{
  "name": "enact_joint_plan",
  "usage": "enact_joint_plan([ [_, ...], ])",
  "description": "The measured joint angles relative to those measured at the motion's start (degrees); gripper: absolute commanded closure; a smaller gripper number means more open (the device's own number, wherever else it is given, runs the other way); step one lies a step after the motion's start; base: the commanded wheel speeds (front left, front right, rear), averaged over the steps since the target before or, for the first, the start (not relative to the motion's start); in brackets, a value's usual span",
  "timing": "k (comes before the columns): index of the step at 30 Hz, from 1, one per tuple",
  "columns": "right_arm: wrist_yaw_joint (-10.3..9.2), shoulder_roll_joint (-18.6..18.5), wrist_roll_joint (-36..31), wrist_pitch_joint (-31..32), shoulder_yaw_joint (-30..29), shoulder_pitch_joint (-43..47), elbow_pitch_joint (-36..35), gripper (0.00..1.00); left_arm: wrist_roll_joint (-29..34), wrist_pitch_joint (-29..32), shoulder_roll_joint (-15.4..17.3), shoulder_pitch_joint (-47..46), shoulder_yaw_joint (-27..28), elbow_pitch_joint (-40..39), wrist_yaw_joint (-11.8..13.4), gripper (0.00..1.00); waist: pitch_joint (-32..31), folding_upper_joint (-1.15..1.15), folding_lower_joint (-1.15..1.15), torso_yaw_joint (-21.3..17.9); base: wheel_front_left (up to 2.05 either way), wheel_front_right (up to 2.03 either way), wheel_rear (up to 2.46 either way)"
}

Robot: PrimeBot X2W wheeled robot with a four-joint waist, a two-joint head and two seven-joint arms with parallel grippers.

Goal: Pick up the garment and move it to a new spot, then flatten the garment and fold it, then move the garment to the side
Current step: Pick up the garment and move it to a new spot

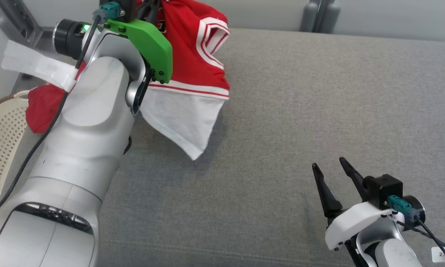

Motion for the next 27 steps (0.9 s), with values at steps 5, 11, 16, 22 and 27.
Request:
enact_joint_plan([
  [5,0.00,-0.01,0.96,-0.80,-0.16,1.05,1.29,0.00,-3.07,0.08,-1.04,0.15,-1.69,-4.70,-1.59,1.00,-2.75,0.00,0.00,-2.97,0.00,0.00,0.00],
  [11,0.00,0.00,1.51,-1.31,-0.71,1.49,2.07,0.00,-10.59,2.70,-1.16,3.75,-8.42,-15.55,-0.81,1.00,-5.14,0.00,0.00,-7.49,0.00,0.00,0.00],
  [16,0.00,0.00,1.89,-1.57,-1.01,1.63,2.47,0.00,-13.58,4.58,-1.30,6.82,-14.37,-19.81,2.67,1.00,-6.32,0.00,0.00,-11.27,0.00,0.00,0.00],
  [22,0.00,-0.01,2.48,-1.82,-0.60,1.77,2.75,0.00,-16.01,3.86,-1.31,11.33,-19.92,-19.12,5.81,1.00,-6.55,0.00,0.00,-15.77,0.00,0.00,0.00],
  [27,0.00,-0.01,2.79,-2.30,-0.12,1.12,3.68,0.00,-16.12,0.93,-1.34,12.67,-22.67,-14.64,7.54,1.00,-5.97,0.00,0.00,-17.67,0.00,0.00,0.00],
])
